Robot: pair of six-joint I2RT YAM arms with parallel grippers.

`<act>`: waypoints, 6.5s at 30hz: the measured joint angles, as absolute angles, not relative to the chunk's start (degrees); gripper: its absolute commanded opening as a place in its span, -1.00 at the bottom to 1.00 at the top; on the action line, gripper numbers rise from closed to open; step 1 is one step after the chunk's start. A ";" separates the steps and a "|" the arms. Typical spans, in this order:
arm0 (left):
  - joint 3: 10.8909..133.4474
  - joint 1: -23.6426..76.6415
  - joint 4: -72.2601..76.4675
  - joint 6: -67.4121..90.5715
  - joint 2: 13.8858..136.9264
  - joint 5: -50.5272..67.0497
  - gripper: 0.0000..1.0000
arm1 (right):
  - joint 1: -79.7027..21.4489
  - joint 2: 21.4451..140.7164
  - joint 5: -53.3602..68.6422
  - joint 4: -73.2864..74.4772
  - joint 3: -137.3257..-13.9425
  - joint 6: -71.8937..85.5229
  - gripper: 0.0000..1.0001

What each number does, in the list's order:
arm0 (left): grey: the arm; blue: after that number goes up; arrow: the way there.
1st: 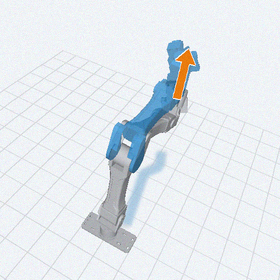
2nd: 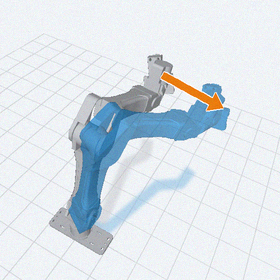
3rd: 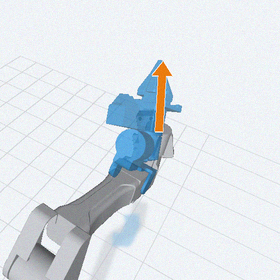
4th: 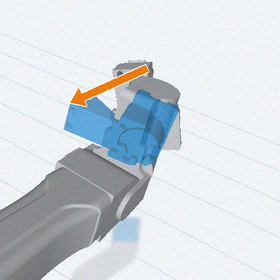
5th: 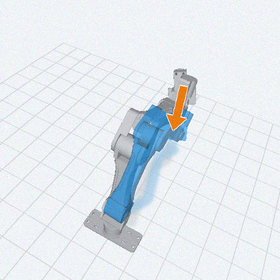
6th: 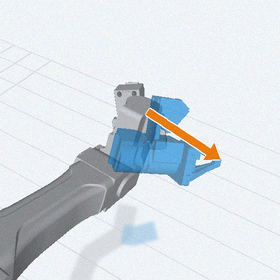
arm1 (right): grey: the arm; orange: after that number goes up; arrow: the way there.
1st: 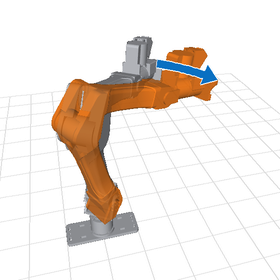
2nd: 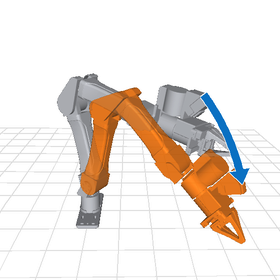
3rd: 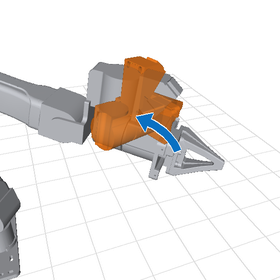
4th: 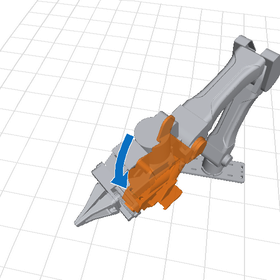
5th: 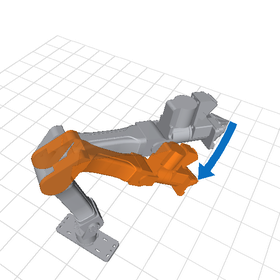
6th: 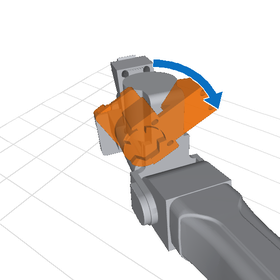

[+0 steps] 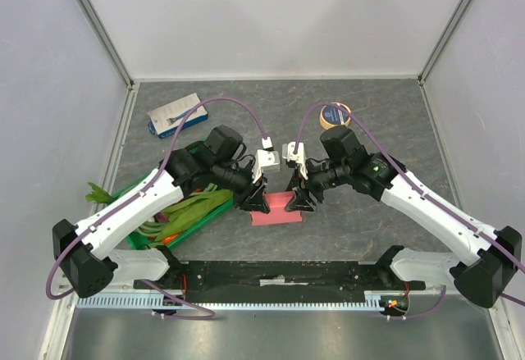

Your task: Fold the paper box

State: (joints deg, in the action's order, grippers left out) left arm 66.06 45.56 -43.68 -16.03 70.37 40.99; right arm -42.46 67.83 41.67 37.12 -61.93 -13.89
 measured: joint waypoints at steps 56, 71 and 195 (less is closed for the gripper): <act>43.40 48.56 4.49 -9.23 74.83 24.32 -0.53 | -41.63 50.19 7.97 17.87 -39.35 -32.67 0.95; 43.11 47.97 10.28 -18.39 83.29 23.29 -0.51 | -35.07 62.76 28.69 16.93 -39.31 -50.65 0.77; 31.99 46.52 6.92 4.84 66.92 -0.91 -0.46 | -33.89 83.13 35.40 7.51 -42.61 -43.03 -0.48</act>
